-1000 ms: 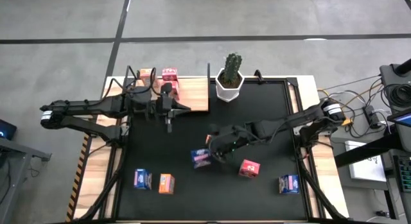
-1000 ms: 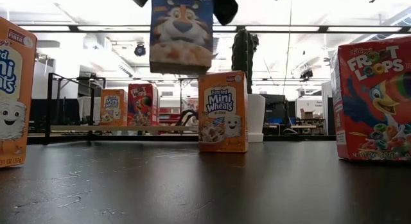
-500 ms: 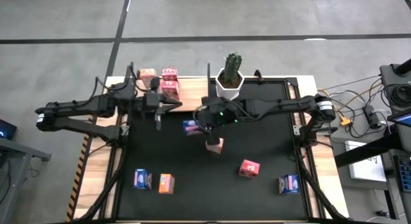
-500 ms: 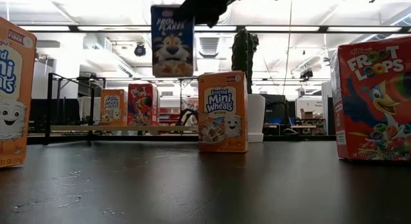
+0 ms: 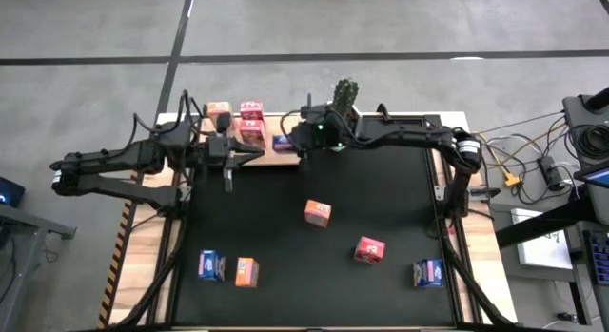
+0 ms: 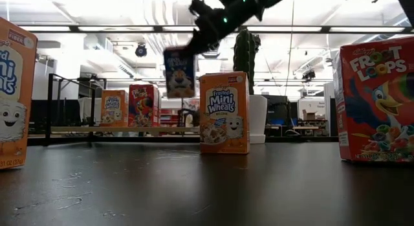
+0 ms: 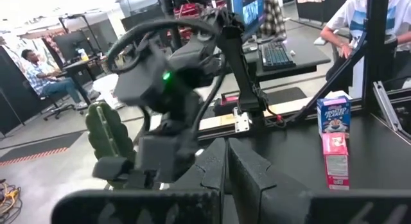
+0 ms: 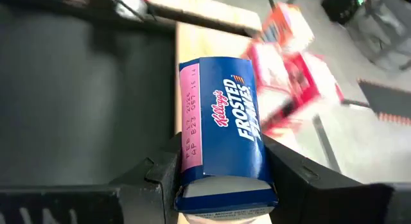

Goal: Stack cereal on shelf
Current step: Put the middle blue cereal box on the shelf

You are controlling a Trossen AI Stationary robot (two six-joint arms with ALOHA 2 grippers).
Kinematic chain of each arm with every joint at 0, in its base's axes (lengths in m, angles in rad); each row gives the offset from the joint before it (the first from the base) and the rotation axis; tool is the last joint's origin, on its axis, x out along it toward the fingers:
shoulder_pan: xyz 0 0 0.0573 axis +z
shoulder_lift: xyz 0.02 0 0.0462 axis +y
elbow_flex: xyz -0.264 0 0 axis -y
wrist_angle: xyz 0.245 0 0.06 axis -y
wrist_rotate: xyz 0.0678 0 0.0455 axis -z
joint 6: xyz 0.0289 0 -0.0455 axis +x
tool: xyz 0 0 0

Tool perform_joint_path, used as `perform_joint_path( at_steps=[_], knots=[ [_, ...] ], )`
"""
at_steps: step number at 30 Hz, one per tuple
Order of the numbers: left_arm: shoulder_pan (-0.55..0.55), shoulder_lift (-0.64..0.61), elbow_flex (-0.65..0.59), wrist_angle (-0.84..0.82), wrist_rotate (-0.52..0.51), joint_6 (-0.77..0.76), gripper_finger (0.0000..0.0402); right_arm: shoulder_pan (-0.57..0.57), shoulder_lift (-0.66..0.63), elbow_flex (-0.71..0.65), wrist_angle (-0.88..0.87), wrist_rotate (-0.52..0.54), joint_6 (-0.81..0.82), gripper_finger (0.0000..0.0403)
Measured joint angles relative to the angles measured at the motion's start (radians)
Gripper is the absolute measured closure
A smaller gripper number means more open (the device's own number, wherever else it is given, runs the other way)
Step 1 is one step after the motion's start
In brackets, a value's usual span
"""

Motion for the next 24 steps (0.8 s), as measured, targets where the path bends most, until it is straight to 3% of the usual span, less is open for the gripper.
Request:
perform_joint_path(
  at_steps=[15, 24],
  knots=[
    [0.000, 0.007, 0.000, 0.000, 0.000, 0.007, 0.0400, -0.061, 0.118, 0.009, 0.071, -0.009, -0.009, 0.0246],
    [0.000, 0.007, 0.000, 0.013, 0.000, 0.022, 0.0400, -0.074, 0.136, 0.010, 0.078, -0.008, 0.034, 0.0213]
  ],
)
